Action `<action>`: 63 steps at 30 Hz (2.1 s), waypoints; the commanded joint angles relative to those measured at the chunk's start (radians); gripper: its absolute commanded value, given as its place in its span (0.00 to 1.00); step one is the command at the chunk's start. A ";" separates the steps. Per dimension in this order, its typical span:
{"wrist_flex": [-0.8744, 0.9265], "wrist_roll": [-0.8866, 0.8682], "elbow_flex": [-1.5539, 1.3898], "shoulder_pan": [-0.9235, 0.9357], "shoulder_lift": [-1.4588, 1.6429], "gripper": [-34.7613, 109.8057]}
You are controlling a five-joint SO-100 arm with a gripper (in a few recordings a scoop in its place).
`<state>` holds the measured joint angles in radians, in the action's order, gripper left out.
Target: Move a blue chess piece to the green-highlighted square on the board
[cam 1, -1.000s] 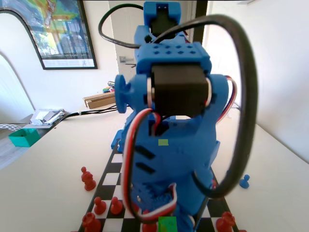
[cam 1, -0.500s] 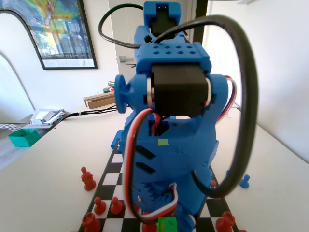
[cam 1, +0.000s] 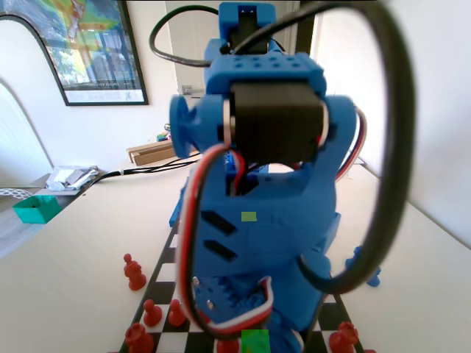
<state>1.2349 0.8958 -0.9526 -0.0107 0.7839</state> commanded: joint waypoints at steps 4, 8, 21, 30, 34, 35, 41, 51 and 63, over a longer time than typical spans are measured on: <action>0.060 -0.003 0.120 0.000 0.094 0.25; 0.089 -0.002 0.114 -0.009 0.149 0.25; 0.202 0.051 -0.081 0.060 0.535 0.25; 0.275 0.091 -0.238 0.244 0.698 0.25; 0.278 0.129 -0.301 0.356 0.736 0.25; 0.278 0.141 -0.313 0.383 0.739 0.25; 0.293 0.222 -0.370 0.537 0.736 0.25; 0.183 0.311 -0.488 0.673 0.652 0.25; -0.037 0.359 -0.635 0.689 0.529 0.25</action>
<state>1.2349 1.2318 -1.5708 0.6550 1.2977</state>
